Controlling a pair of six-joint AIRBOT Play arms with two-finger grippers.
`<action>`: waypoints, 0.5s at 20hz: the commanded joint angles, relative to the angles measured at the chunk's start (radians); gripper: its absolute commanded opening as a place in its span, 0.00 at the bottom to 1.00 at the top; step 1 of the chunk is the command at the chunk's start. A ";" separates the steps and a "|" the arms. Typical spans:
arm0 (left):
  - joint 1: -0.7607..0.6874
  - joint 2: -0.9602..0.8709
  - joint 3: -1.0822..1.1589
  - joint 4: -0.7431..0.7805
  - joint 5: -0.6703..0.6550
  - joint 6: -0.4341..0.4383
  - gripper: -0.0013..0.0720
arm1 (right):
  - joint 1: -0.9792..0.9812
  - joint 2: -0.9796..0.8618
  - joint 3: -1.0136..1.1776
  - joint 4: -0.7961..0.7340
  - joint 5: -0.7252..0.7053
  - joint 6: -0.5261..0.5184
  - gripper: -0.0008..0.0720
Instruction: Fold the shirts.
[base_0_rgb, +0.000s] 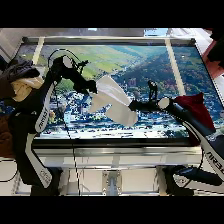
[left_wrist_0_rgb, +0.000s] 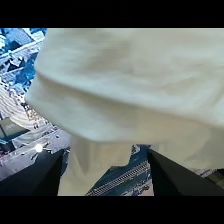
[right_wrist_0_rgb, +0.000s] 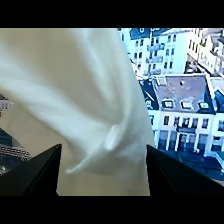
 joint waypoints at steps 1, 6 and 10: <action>-0.002 -0.008 0.000 0.001 -0.104 0.061 0.84 | 0.013 -0.062 -0.002 0.070 -0.043 -0.008 0.84; -0.002 -0.008 -0.008 0.002 -0.168 0.130 0.84 | 0.013 -0.087 -0.002 0.103 -0.090 -0.012 0.34; -0.002 -0.009 -0.053 0.006 -0.163 0.154 0.84 | 0.010 -0.087 0.004 0.093 -0.161 -0.013 0.05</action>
